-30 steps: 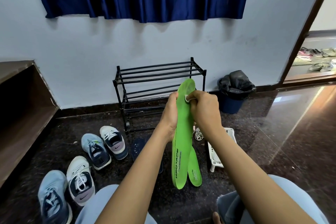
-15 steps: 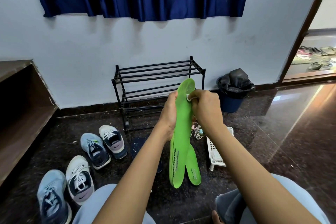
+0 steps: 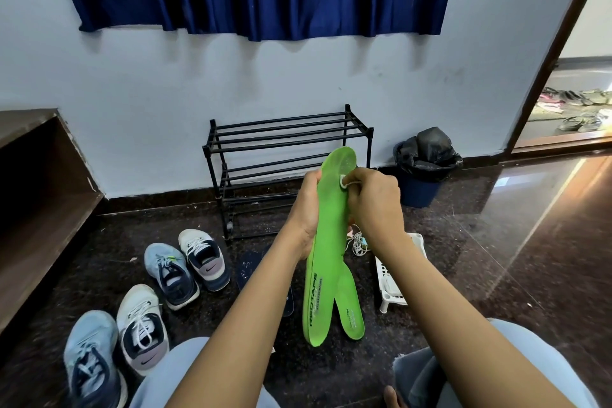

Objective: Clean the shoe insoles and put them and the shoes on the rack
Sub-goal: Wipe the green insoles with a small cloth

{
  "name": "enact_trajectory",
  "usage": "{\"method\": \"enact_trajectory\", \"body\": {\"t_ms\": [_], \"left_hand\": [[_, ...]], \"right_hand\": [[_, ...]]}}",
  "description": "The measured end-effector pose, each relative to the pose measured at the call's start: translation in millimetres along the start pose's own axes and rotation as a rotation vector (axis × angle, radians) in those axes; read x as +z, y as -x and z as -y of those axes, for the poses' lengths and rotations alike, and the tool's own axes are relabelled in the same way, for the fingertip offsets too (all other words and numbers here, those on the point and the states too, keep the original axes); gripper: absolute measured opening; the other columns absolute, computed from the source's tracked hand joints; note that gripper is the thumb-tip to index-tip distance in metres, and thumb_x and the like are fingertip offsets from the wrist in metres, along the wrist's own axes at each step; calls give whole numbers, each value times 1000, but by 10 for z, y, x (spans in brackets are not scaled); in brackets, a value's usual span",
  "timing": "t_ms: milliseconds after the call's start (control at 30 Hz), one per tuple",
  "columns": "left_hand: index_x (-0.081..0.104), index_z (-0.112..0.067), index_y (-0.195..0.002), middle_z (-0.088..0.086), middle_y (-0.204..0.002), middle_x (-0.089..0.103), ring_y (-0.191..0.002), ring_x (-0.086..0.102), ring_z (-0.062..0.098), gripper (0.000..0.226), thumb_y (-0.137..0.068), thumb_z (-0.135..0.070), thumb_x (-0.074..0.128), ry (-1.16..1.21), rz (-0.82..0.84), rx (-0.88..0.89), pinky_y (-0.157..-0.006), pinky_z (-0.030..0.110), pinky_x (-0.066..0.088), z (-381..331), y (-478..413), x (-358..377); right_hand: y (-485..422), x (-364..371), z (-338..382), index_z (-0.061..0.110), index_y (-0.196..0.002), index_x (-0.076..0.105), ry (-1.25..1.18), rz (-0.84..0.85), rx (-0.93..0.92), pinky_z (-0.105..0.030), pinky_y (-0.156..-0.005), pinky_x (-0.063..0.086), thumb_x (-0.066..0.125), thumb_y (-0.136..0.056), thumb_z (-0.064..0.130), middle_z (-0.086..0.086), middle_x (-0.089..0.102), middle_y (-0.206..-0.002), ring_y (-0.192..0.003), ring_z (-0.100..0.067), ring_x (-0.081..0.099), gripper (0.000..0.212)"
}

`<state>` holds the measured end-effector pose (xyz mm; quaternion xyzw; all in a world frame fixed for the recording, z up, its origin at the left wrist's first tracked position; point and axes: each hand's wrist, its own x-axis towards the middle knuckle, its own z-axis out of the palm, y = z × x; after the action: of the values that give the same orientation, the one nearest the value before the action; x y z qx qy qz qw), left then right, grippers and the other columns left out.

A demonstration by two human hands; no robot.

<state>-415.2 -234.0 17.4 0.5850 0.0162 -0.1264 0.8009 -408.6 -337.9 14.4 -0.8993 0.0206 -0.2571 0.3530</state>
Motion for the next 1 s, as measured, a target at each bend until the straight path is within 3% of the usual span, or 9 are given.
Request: {"method": "enact_trajectory", "body": {"t_ms": [167, 233, 400, 500, 667, 1000], "left_hand": [[64, -19, -46, 1, -48, 54, -39, 47, 15, 71, -99, -44, 24, 3, 8, 13, -45, 19, 35, -2, -40, -78], [64, -18, -50, 2, -49, 54, -39, 47, 15, 67, -99, -44, 25, 10, -3, 8, -45, 18, 35, 14, -40, -71], [65, -12, -66, 13, -64, 53, -53, 46, 25, 57, -94, -48, 31, 35, 16, -28, -57, 31, 36, -9, 23, -13], [61, -9, -71, 12, -63, 52, -52, 45, 25, 55, -95, -48, 29, 29, 12, -35, -56, 30, 36, -42, 36, 2], [62, -18, -42, 0, -46, 54, -36, 47, 13, 72, -99, -42, 24, 41, 4, 6, -43, 15, 35, -46, -13, -64], [58, -11, -70, 9, -62, 51, -51, 44, 24, 52, -94, -46, 28, 121, 37, -67, -56, 29, 35, -72, 101, 36]], "right_hand": [[148, 4, 88, 18, -91, 74, 96, 99, -100, -36, -76, 51, 53, -83, 3, -9, 71, -91, -84, -31, 63, 26], [155, 10, 88, 19, -90, 73, 102, 118, -98, -35, -76, 51, 51, -83, 2, -9, 71, -92, -85, -31, 63, 29], [-13, -8, 39, 20, -84, 72, 24, 9, -26, -39, -70, 52, 50, -79, 1, -12, 70, -82, -74, -34, 63, 30], [-26, -6, 34, 19, -84, 72, 23, -12, -34, -39, -71, 51, 51, -79, 0, -11, 71, -80, -76, -34, 63, 28], [129, 27, 75, 17, -87, 73, 87, 98, -124, -35, -71, 51, 53, -83, 2, -8, 71, -87, -79, -30, 63, 25], [-28, 8, 33, 15, -85, 73, 15, -38, -57, -41, -72, 51, 53, -81, -1, -12, 71, -82, -78, -35, 63, 26]]}}
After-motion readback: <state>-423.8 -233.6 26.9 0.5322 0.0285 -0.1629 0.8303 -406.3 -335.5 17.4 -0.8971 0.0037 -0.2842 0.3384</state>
